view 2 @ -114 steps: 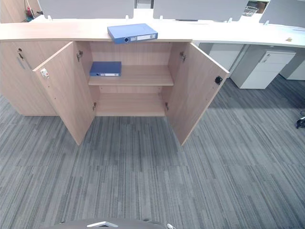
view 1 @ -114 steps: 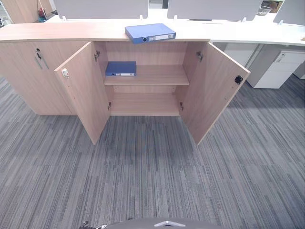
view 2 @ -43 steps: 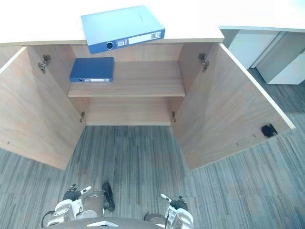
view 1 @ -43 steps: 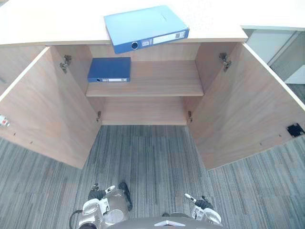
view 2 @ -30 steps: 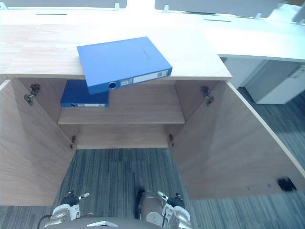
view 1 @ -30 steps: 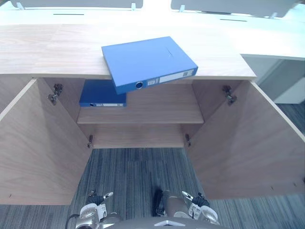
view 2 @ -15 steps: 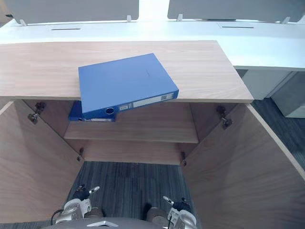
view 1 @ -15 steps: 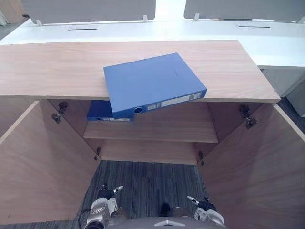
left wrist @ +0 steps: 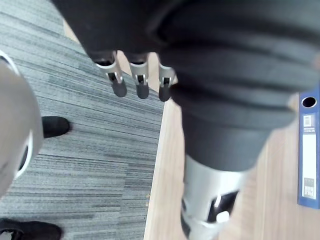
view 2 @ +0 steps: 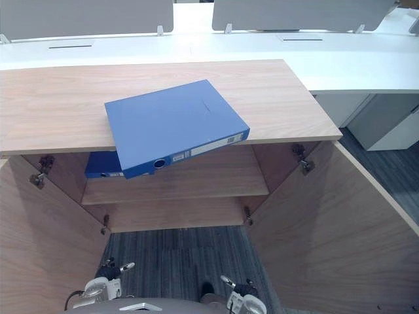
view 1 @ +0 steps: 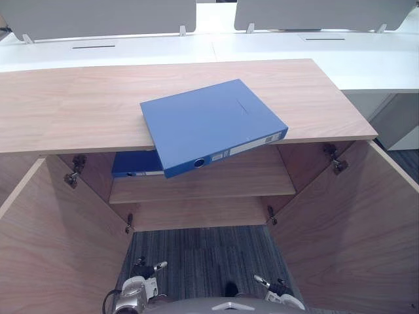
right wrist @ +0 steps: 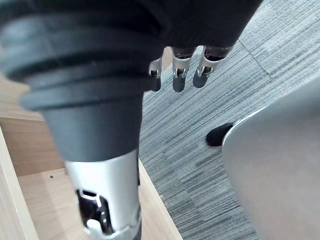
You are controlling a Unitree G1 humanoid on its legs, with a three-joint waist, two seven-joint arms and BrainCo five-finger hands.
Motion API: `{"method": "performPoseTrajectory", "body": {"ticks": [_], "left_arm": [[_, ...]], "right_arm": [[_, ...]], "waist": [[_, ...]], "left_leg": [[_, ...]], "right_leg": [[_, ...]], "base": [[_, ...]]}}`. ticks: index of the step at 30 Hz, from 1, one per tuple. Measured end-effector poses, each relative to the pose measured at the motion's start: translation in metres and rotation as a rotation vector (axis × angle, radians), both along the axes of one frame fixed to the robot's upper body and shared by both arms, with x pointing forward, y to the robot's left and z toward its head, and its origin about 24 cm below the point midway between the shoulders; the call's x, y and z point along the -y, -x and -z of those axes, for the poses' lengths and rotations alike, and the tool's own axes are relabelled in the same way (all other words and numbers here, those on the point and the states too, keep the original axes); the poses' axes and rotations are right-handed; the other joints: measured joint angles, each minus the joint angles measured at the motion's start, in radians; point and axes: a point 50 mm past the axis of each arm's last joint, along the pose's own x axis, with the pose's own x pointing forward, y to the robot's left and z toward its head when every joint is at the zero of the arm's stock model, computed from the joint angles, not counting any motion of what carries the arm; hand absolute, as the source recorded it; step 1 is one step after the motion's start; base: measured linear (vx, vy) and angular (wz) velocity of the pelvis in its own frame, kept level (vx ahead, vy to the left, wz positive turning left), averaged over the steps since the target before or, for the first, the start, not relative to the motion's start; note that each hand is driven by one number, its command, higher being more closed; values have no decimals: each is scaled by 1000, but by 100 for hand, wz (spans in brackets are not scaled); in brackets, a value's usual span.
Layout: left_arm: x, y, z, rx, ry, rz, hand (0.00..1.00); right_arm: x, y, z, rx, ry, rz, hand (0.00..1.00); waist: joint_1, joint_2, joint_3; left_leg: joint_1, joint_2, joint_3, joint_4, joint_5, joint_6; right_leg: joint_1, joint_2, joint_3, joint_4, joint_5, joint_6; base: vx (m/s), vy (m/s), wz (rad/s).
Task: Walk over to the cabinet, pick up the folder, carry it to the office cabinet, place the folder inside the office cabinet, then close the office cabinet door
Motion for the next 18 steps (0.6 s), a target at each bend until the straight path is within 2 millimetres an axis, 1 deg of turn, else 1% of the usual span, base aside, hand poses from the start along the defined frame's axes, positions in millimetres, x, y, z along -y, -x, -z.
{"method": "performPoseTrajectory", "body": {"ticks": [2,3,4,5,9,10,12,13,15,16,18], "left_arm": [[-6,-9,-9,66,-45,1,0],[-13,-21,-22,152,-100,1,0],[-17,-25,-27,188,-120,-2,0],[-24,-32,-39,255,-159,-17,0],[-48,-45,-74,434,-282,-52,0],[-51,-46,-80,460,-300,-61,0],[-61,-52,-106,573,-365,-95,0],[-63,-53,-112,601,-385,-104,0],[-66,-57,-137,710,-456,-101,0],[-66,-58,-144,736,-474,-99,0],[-66,-58,-165,824,-532,-96,0]], "right_arm": [[0,0,0,0,2,1,0],[1,0,0,1,10,2,0],[1,0,0,0,16,3,0],[0,1,0,-3,25,-5,0],[2,3,-1,3,42,3,0],[2,4,-1,2,44,4,0],[1,7,-1,-3,45,-2,0],[1,8,-1,-1,47,-4,0],[2,10,-1,7,53,-6,0],[1,10,-1,7,53,-6,0],[2,11,-2,12,56,-5,0]], "waist": [[0,1,-1],[1,0,-1],[1,0,-1],[1,-1,-3],[3,-6,-3],[3,-8,-5],[9,-16,-10],[8,-18,-12],[10,-19,-15],[13,-19,-15],[14,-15,-26]], "left_leg": [[8,-3,-15,-22,11,7],[12,-6,-26,-36,20,4],[14,-8,-28,-42,23,7],[14,-13,-32,-51,27,9],[15,-23,-48,-56,30,11],[16,-24,-50,-56,30,11],[16,-27,-58,-56,30,12],[16,-28,-62,-56,30,12],[21,-32,-77,-58,30,12],[26,-32,-77,-61,30,12],[37,-33,-81,-71,31,13]], "right_leg": [[5,4,-1,-12,8,-3],[6,4,-3,-16,12,-5],[6,4,-3,-18,14,-4],[6,3,-2,-25,18,-3],[15,-4,-3,-42,30,-2],[16,-5,-4,-43,31,-2],[23,-9,-14,-47,33,1],[24,-11,-19,-48,33,1],[42,-15,-33,-55,33,2],[48,-15,-34,-58,33,2],[59,-16,-43,-61,33,3]], "base": [[-63,-33,0],[-70,-31,4],[-91,-29,3],[-75,-9,0],[-61,2,2],[-33,6,7],[-20,4,11],[-12,3,19],[10,9,19],[24,10,8],[17,4,5]]}}
